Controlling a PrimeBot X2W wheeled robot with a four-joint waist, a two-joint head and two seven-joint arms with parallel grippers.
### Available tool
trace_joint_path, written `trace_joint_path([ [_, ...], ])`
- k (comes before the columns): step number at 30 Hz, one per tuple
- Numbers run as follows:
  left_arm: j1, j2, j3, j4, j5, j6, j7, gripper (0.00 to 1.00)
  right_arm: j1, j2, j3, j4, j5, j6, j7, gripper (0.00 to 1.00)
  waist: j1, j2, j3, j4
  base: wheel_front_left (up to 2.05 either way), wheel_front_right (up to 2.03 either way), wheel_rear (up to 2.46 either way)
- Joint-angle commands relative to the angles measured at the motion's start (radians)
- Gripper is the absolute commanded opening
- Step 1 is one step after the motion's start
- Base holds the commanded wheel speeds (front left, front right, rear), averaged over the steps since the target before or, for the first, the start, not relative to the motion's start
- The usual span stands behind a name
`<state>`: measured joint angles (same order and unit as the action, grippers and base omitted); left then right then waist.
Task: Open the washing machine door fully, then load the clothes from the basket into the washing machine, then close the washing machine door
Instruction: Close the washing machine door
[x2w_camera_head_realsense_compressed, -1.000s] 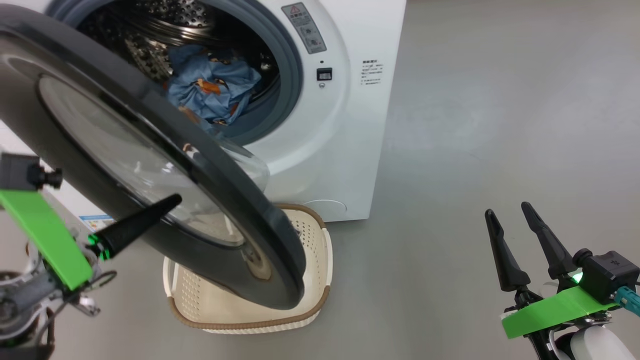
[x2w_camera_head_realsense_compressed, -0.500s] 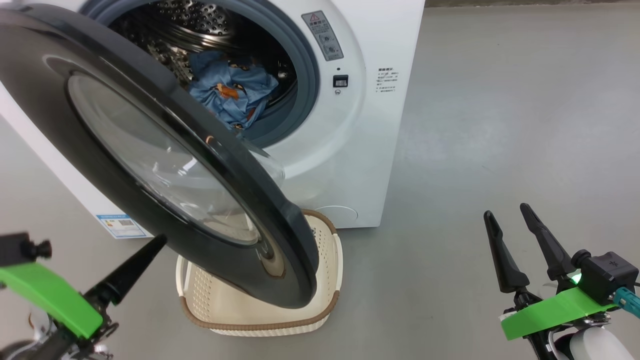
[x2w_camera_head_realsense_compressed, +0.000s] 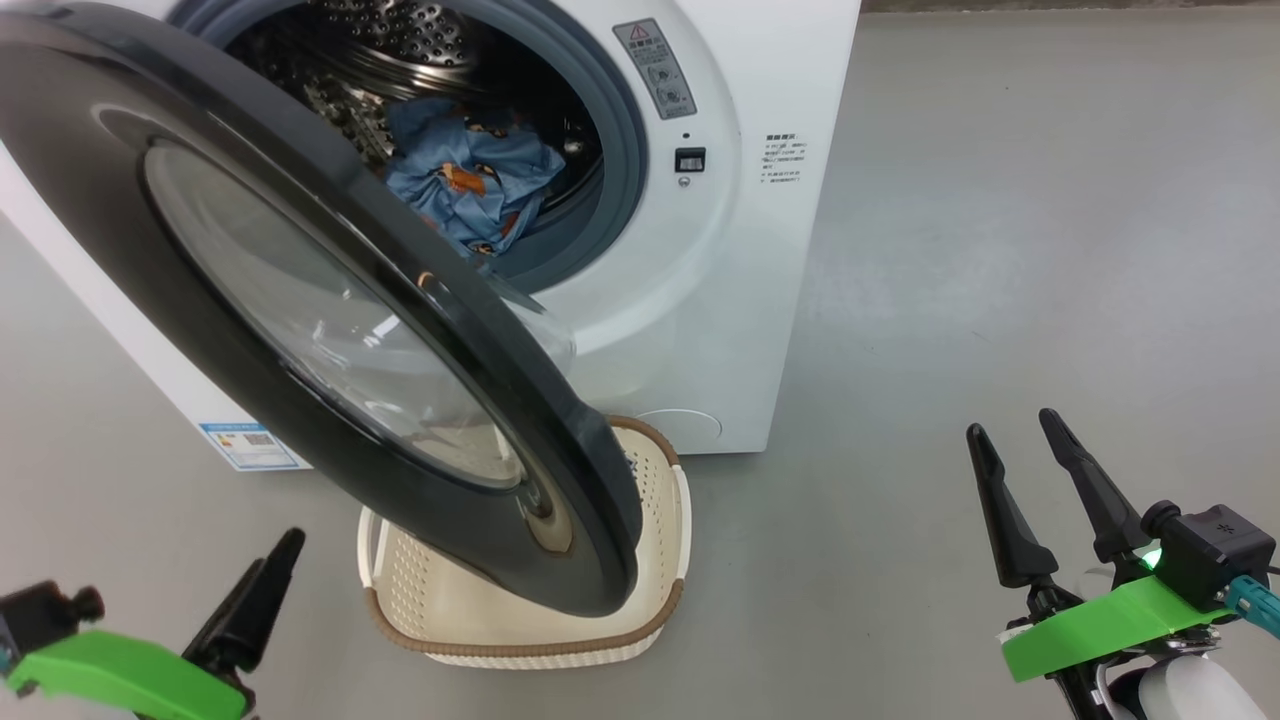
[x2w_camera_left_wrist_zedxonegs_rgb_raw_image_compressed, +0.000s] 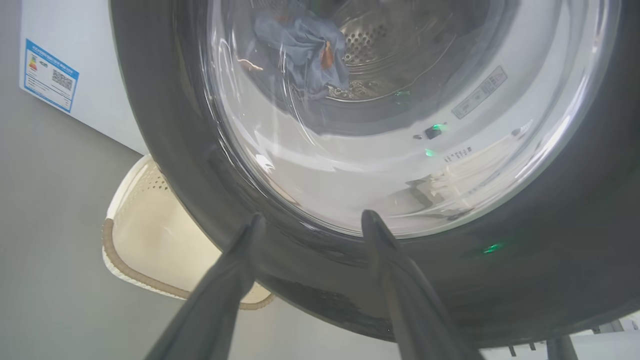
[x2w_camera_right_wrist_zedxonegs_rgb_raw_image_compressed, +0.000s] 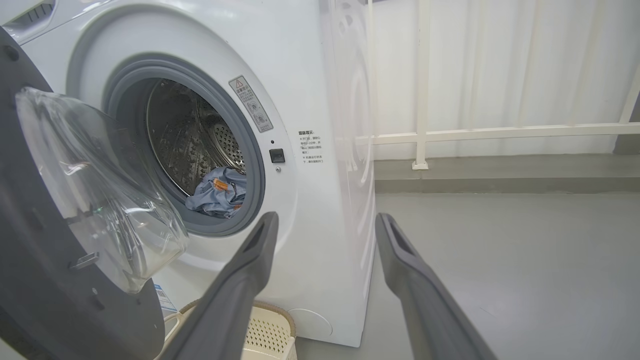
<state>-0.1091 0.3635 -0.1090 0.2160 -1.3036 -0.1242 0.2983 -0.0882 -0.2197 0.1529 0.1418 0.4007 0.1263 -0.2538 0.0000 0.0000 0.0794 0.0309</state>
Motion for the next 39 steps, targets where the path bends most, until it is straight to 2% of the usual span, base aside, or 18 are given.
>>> trace_joint_path([
  [1, -0.010, 0.047, 0.017, -0.003, 0.036, -0.007, -0.057, 1.00, 0.000, -0.016, 0.014, -0.021, -0.007, 0.004, -0.008, 1.00, 0.0000, 0.0000, 0.001, 0.001, 0.00, 0.00, 0.00],
  [4, -0.007, 0.056, -0.031, 0.028, 0.086, -0.007, -0.182, 1.00, -0.001, -0.015, 0.012, -0.020, -0.006, 0.004, -0.008, 1.00, 0.0000, 0.0000, 0.002, 0.004, 0.00, 0.00, 0.00],
  [5, -0.007, 0.056, -0.031, 0.028, 0.086, -0.007, -0.182, 1.00, -0.001, -0.015, 0.012, -0.020, -0.006, 0.004, -0.008, 1.00, 0.0000, 0.0000, 0.002, 0.004, 0.00, 0.00, 0.00],
  [12, -0.017, 0.086, -0.173, 0.126, 0.214, -0.007, -0.489, 1.00, -0.003, -0.012, 0.014, -0.015, -0.006, 0.004, -0.008, 1.00, 0.0000, 0.0000, 0.001, 0.008, 0.00, 0.00, 0.00],
  [16, -0.038, 0.087, -0.218, 0.196, 0.322, -0.007, -0.556, 1.00, -0.004, -0.010, 0.012, -0.015, -0.005, 0.004, -0.008, 1.00, 0.0000, 0.0000, 0.002, 0.010, 0.00, 0.00, 0.00],
  [18, -0.054, 0.069, -0.169, 0.207, 0.411, -0.007, -0.559, 1.00, -0.003, -0.009, 0.009, -0.016, -0.006, 0.004, -0.008, 1.00, 0.0000, 0.0000, 0.003, 0.014, 0.00, 0.00, 0.00],
  [27, -0.002, -0.094, 0.095, 0.093, 0.838, -0.007, -0.560, 1.00, -0.011, -0.005, 0.006, -0.017, -0.007, 0.004, -0.008, 1.00, 0.0000, 0.0000, 0.012, 0.016, 0.00, 0.00, 0.00],
  [31, 0.019, -0.130, 0.128, 0.080, 0.917, -0.007, -0.560, 1.00, -0.014, -0.003, 0.008, -0.016, -0.007, 0.004, -0.008, 1.00, 0.0000, 0.0000, 0.014, 0.015, 0.00, 0.00, 0.00],
  [39, 0.042, -0.165, 0.146, 0.096, 0.965, -0.007, -0.560, 1.00, -0.015, -0.003, 0.009, -0.013, -0.006, 0.004, -0.008, 1.00, 0.0000, 0.0000, 0.015, 0.014, 0.00, 0.00, 0.00],
])
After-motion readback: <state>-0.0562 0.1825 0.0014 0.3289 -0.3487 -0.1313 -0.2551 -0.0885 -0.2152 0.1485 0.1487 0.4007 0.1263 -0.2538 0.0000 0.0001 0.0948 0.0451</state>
